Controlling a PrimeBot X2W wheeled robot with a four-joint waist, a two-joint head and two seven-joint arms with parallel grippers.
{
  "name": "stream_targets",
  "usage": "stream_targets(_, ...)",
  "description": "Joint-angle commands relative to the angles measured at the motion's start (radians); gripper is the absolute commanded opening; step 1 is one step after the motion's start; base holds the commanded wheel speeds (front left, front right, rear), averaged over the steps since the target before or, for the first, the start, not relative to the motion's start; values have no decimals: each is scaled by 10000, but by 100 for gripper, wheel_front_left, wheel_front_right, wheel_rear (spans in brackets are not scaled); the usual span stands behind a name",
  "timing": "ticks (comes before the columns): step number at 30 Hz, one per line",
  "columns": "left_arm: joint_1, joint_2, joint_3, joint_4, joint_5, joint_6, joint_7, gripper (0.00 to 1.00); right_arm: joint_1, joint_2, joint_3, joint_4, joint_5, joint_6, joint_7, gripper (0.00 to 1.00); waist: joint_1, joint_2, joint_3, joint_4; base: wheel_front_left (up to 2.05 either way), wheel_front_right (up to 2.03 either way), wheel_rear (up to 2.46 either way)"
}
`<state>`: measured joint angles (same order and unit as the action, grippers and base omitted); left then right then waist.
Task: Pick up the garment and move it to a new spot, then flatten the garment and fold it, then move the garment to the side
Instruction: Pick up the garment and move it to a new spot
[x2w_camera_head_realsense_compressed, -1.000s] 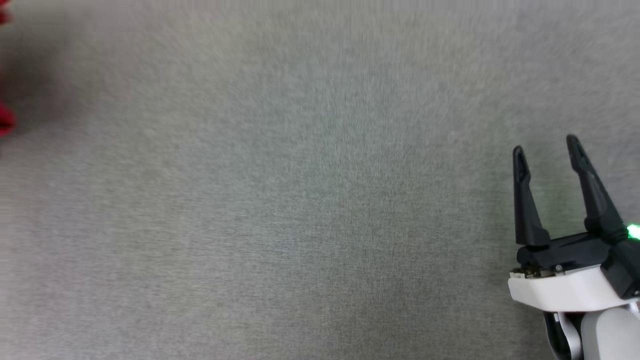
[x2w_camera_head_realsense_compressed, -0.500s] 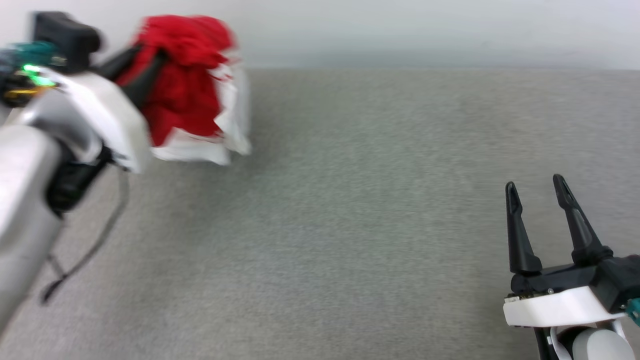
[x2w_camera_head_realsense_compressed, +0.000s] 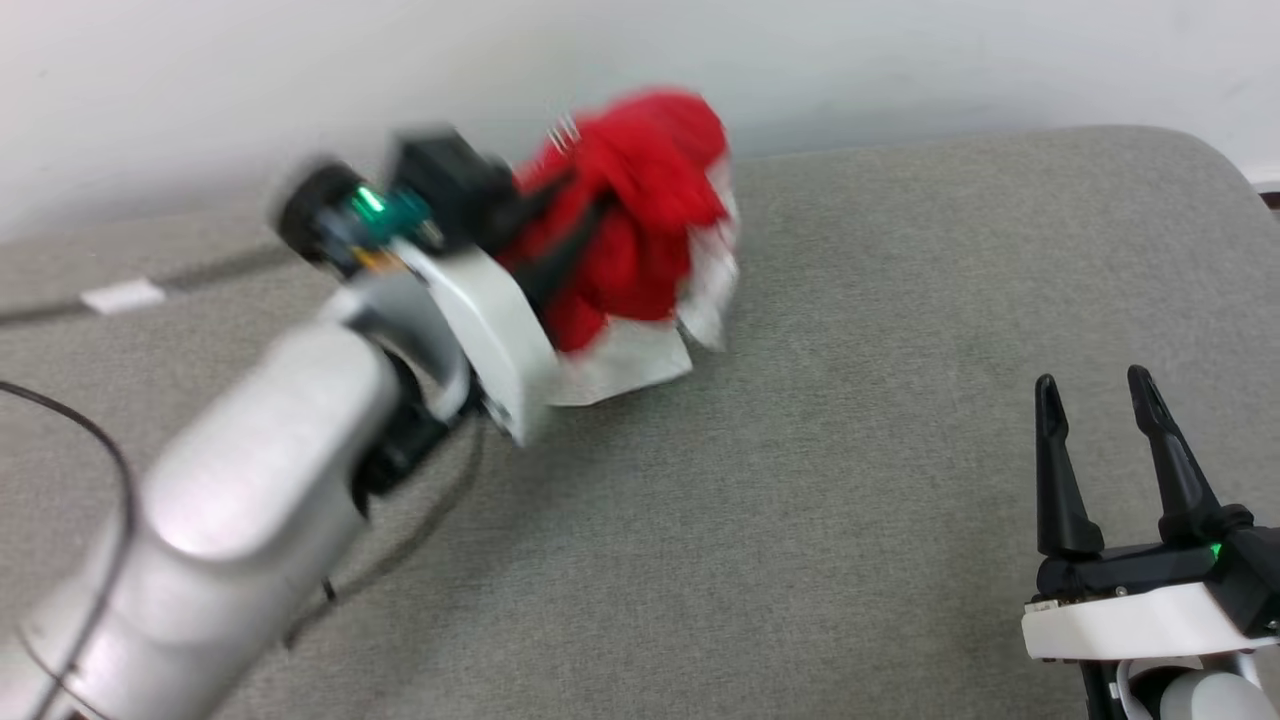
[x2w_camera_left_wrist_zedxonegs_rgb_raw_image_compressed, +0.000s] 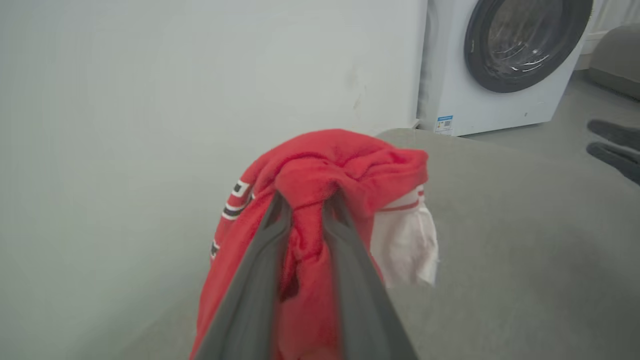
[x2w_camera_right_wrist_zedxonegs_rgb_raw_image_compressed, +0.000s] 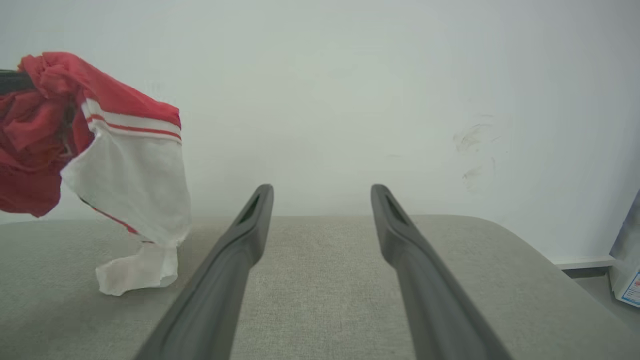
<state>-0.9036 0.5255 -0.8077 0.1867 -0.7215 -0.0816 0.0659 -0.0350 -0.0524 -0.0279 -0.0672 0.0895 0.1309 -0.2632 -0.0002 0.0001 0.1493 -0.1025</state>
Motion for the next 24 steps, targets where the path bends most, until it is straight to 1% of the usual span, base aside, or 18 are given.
stream_targets(1,480,-150,-263,-90,52,38,5,0,90,36,-26,-44,101,-3,-23,100,2,-1,14,-99,0,0,0)
stream_targets(5,1796,-741,-1258,-375,69,104,17,0,76,33,-146,-19,199,-3,-23,100,2,-1,-61,-166,0,0,0)
stream_targets(10,3468,-1424,-2481,-429,137,373,132,0,206,33,-249,93,209,-3,-23,100,2,-1,-298,-84,0,0,0)
stream_targets(13,4039,-1706,-2984,-195,259,526,121,0,213,35,-159,136,135,-3,-23,100,2,-1,-390,5,0,0,0)
stream_targets(15,4385,-1915,-3195,46,218,551,33,0,262,34,-96,184,84,-3,-23,100,2,-1,-455,80,0,0,0)
stream_targets(16,4467,-2002,-3274,175,224,554,-12,35,279,34,-50,203,58,-3,-23,100,2,-1,-474,115,0,0,0)
stream_targets(17,4493,-2082,-3332,299,277,553,-75,100,293,34,-35,223,16,-3,-23,100,2,-1,-507,168,0,0,0)
stream_targets(20,4554,-2236,-3222,570,381,701,-572,100,392,32,8,260,-48,-5,-23,100,2,-1,-647,328,0,0,0)
stream_targets(24,4384,-2239,-2629,561,358,939,-1550,100,501,31,-54,264,-105,-3,-23,100,2,-1,-891,638,0,0,0)
